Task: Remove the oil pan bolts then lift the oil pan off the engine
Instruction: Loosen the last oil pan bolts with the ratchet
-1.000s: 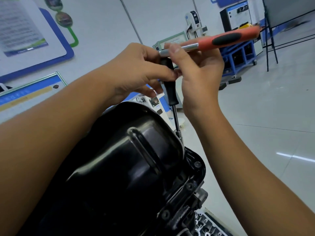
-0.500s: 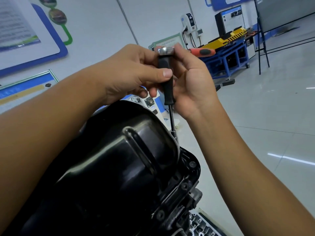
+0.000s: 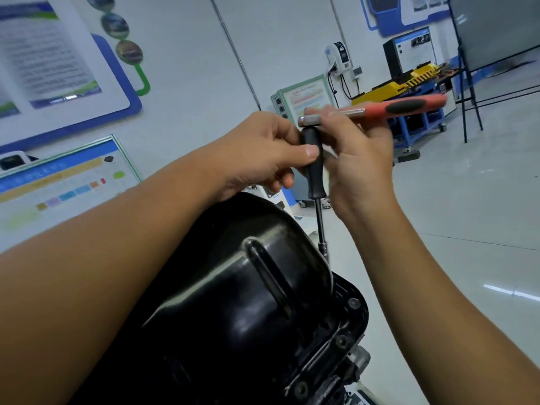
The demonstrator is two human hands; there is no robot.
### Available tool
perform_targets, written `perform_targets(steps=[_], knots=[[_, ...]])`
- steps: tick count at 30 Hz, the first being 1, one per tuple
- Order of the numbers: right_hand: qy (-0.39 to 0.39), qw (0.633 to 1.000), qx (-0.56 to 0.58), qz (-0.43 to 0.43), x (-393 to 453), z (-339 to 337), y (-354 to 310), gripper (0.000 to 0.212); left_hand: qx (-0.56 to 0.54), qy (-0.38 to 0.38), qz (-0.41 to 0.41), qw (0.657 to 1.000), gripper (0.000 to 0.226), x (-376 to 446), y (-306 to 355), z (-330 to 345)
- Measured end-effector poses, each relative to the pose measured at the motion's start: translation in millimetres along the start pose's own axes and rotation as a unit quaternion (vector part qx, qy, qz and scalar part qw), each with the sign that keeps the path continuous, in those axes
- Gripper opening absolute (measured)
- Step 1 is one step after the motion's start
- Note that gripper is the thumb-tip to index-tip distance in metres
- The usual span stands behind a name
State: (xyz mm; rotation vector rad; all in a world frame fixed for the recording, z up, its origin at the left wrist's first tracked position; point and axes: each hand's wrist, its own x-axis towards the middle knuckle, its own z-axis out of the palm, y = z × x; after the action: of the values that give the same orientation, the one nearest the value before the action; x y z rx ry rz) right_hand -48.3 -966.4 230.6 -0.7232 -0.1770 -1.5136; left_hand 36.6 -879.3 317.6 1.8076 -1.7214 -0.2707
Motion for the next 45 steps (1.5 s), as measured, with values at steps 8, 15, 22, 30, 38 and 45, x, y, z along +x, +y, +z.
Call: perform_targets(steps=[8,15,22,30,38,45], knots=[[-0.005,0.998,0.011,0.065,6.4,-4.5,1.4,0.017,0.011,-0.05,-0.002,0.999,0.016,0.9,1.2,3.7],[-0.025,0.991,-0.084,-0.099,2.2,-3.4,2.9,0.003,0.017,0.023,0.002,1.0,0.013,2.8,1.4,6.1],[-0.066,0.98,0.095,0.163,4.2,-3.1,-5.7,0.03,0.01,-0.097,0.004,0.995,0.017,-0.7,3.6,4.6],[-0.059,0.951,-0.227,-0.2,0.4,-6.8,-5.1,0.01,-0.003,-0.069,-0.015,0.998,0.019,2.5,-0.4,2.0],[-0.064,0.981,0.07,0.167,-7.2,5.5,-11.0,0.034,-0.032,-0.063,0.026,0.997,0.023,0.9,0.4,1.0],[-0.072,0.986,0.051,0.145,-3.5,1.2,-10.7,0.024,-0.041,-0.065,0.018,0.997,0.021,-1.4,3.3,0.1]])
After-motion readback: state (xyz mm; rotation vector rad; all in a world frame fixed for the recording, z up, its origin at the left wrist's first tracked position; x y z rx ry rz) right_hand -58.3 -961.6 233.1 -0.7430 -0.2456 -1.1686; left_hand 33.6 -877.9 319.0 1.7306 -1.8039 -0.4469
